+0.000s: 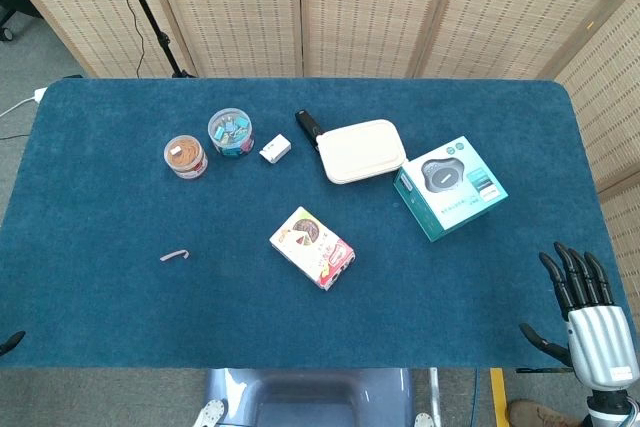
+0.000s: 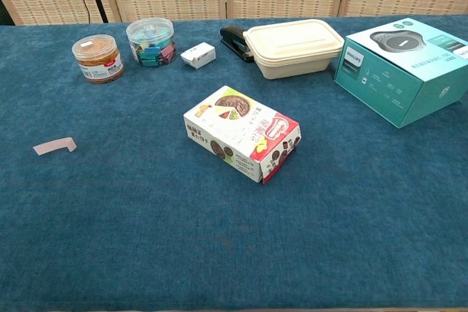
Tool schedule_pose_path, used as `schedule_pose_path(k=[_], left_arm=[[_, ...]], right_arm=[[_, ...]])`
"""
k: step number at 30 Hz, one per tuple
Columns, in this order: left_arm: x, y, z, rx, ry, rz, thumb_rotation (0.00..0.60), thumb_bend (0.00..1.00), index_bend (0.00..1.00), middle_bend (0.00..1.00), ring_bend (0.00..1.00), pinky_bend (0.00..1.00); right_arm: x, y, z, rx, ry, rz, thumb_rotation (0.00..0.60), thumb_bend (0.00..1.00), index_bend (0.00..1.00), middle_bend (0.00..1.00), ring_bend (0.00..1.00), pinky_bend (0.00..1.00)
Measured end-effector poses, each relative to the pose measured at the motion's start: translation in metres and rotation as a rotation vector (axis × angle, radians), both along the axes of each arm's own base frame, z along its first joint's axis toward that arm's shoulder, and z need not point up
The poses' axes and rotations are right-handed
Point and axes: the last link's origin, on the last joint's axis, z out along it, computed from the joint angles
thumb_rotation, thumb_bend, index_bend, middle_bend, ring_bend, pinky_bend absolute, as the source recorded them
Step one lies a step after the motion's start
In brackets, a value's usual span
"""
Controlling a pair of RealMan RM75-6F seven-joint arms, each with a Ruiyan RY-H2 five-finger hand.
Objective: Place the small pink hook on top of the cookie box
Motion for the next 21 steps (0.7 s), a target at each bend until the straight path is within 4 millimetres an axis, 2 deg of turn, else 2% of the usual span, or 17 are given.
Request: schedule_pose_path(k=[7,12,15,17,19,21], left_arm=[[0.001,0.002,-0.003,-0.032,-0.018,-0.02,0.6,0.03,0.0,0.0,0.0,0.0],[0.001,0.012,-0.008,-0.065,-0.037,-0.041,0.6,0.03,0.01,0.0,0.0,0.0],[-0.001,0.025,-0.013,-0.081,-0.049,-0.054,0.6,0.04,0.14,0.0,0.0,0.0],[-0.002,0.034,-0.018,-0.09,-0.065,-0.057,0.6,0.08,0.27,0.0,0.0,0.0],[-0.004,0.042,-0.024,-0.102,-0.081,-0.057,0.6,0.11,0.34,0.0,0.0,0.0],[-0.005,0.051,-0.03,-0.116,-0.092,-0.053,0.6,0.12,0.37,0.0,0.0,0.0]], right_arm=[[0.001,0.001,0.0,0.02,-0.018,-0.014,0.6,0.0,0.0,0.0,0.0,0.0],[0.003,0.0,0.001,0.033,-0.039,-0.009,0.6,0.0,0.0,0.0,0.0,0.0],[0.003,0.0,0.0,0.042,-0.046,-0.012,0.6,0.0,0.0,0.0,0.0,0.0],[0.002,0.001,0.001,0.05,-0.051,-0.013,0.6,0.0,0.0,0.0,0.0,0.0],[0.002,0.001,0.002,0.054,-0.06,-0.01,0.6,0.0,0.0,0.0,0.0,0.0],[0.002,0.002,0.004,0.054,-0.068,-0.006,0.6,0.0,0.0,0.0,0.0,0.0]])
